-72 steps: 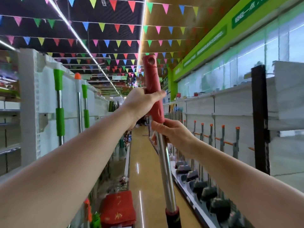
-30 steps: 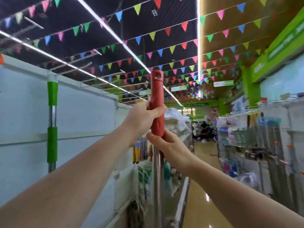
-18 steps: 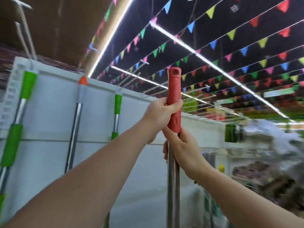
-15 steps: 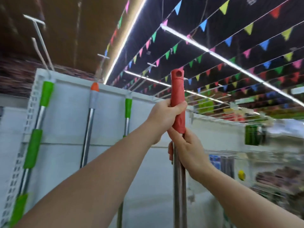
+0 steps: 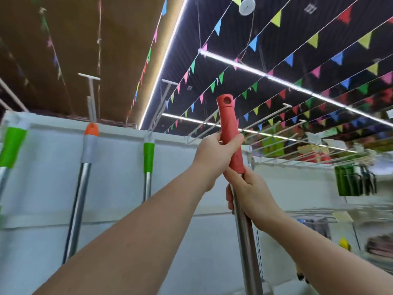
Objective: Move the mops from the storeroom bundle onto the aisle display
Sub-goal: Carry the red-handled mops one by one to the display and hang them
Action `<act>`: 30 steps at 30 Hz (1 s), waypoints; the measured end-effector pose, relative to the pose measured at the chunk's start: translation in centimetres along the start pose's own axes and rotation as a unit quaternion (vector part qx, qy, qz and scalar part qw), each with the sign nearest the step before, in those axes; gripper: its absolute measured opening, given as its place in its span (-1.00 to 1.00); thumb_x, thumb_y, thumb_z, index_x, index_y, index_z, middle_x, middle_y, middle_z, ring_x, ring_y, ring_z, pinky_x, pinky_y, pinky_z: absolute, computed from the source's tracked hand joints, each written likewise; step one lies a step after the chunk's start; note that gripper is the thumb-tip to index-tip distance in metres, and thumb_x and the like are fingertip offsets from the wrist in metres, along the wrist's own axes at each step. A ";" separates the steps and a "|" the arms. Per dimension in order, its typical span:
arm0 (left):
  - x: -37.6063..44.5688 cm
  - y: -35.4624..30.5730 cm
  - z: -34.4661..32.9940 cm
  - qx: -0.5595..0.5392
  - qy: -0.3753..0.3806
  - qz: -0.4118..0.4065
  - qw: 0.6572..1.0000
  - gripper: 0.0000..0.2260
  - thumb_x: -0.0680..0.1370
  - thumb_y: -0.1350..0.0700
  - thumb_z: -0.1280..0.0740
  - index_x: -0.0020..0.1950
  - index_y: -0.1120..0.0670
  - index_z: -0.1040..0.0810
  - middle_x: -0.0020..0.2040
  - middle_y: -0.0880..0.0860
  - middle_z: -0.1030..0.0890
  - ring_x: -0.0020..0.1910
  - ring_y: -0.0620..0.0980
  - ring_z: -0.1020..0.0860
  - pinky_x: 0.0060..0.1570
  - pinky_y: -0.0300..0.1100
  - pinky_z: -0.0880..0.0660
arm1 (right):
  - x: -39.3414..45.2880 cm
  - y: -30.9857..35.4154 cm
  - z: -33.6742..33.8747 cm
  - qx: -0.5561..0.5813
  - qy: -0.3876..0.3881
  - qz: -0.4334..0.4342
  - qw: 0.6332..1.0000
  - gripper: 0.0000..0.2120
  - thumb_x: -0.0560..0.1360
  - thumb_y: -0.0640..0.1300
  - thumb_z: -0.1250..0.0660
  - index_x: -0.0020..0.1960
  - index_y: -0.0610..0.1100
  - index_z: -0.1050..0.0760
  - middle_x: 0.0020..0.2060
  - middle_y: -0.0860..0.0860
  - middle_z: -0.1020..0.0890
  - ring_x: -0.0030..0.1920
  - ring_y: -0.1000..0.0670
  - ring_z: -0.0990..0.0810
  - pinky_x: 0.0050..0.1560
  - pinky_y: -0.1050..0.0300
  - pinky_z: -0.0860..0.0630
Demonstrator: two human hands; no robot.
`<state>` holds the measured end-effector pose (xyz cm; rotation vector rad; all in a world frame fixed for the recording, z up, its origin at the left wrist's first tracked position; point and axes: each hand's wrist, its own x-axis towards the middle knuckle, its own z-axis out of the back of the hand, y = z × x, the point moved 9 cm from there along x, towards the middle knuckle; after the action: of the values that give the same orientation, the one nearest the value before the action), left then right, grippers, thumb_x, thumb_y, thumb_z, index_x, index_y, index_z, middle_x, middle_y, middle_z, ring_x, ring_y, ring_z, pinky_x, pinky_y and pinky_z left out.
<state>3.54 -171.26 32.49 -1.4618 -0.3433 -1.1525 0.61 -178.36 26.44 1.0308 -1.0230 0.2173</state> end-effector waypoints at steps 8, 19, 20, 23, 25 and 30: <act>3.9 2.6 -1.9 0.047 -0.038 -0.014 0.998 -0.77 0.55 0.06 -0.28 0.17 0.10 -0.51 -0.16 -0.03 -0.56 -0.10 -0.01 -0.55 -0.14 -0.25 -0.48 | 5.1 -3.4 1.2 0.033 0.012 0.009 0.999 -0.74 0.54 -0.01 -0.19 -0.22 -0.17 -0.36 -0.49 -0.07 -0.48 -0.53 0.00 -0.44 -0.49 0.18 -0.42; 8.0 4.3 -1.3 0.128 -0.114 -0.009 0.985 -0.95 0.54 0.07 -0.29 -0.02 0.00 -0.46 -0.11 0.02 -0.57 0.02 0.09 -0.59 0.03 -0.10 -0.53 | 10.8 -6.3 -0.7 0.104 0.080 0.017 0.991 -0.74 0.56 0.02 -0.15 -0.17 -0.15 -0.37 -0.47 -0.06 -0.50 -0.53 0.02 -0.47 -0.39 0.10 -0.47; 8.2 4.5 -1.3 0.137 -0.118 -0.007 0.984 -0.95 0.55 0.07 -0.28 -0.02 0.01 -0.47 -0.09 0.05 -0.58 0.02 0.10 -0.59 0.03 -0.10 -0.53 | 11.2 -6.6 -0.8 0.107 0.082 0.016 0.991 -0.74 0.56 0.02 -0.15 -0.17 -0.16 -0.37 -0.47 -0.06 -0.50 -0.53 0.02 -0.47 -0.39 0.10 -0.47; 8.7 5.4 -1.0 0.159 -0.129 -0.002 0.979 -0.84 0.55 0.06 -0.28 0.09 0.07 -0.53 0.01 0.13 -0.61 0.02 0.13 -0.59 0.06 -0.05 -0.54 | 11.7 -7.4 -1.5 0.109 0.093 0.013 0.990 -0.73 0.56 0.01 -0.14 -0.14 -0.20 -0.38 -0.45 -0.08 -0.50 -0.53 0.02 -0.48 -0.38 0.11 -0.48; 8.7 6.1 -0.5 0.165 -0.138 0.006 0.977 -0.75 0.55 0.06 -0.28 0.18 0.11 -0.52 0.04 0.15 -0.60 0.03 0.14 -0.59 0.07 -0.03 -0.54 | 11.9 -8.0 -2.3 0.116 0.102 0.011 0.988 -0.72 0.56 0.02 -0.14 -0.13 -0.20 -0.38 -0.45 -0.09 -0.50 -0.53 0.02 -0.47 -0.38 0.11 -0.48; 9.1 7.1 0.4 0.174 -0.145 0.008 0.974 -0.71 0.56 0.06 -0.26 0.25 0.12 -0.48 0.03 0.11 -0.57 0.03 0.11 -0.57 0.00 -0.13 -0.52 | 12.3 -8.9 -3.6 0.133 0.114 0.002 0.985 -0.74 0.56 0.01 -0.13 -0.13 -0.18 -0.37 -0.46 -0.08 -0.49 -0.53 0.01 -0.47 -0.39 0.11 -0.47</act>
<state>13.37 -176.43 35.53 -1.3147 -0.7007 -0.8140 14.66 -183.88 30.33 1.2151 -0.8020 0.4749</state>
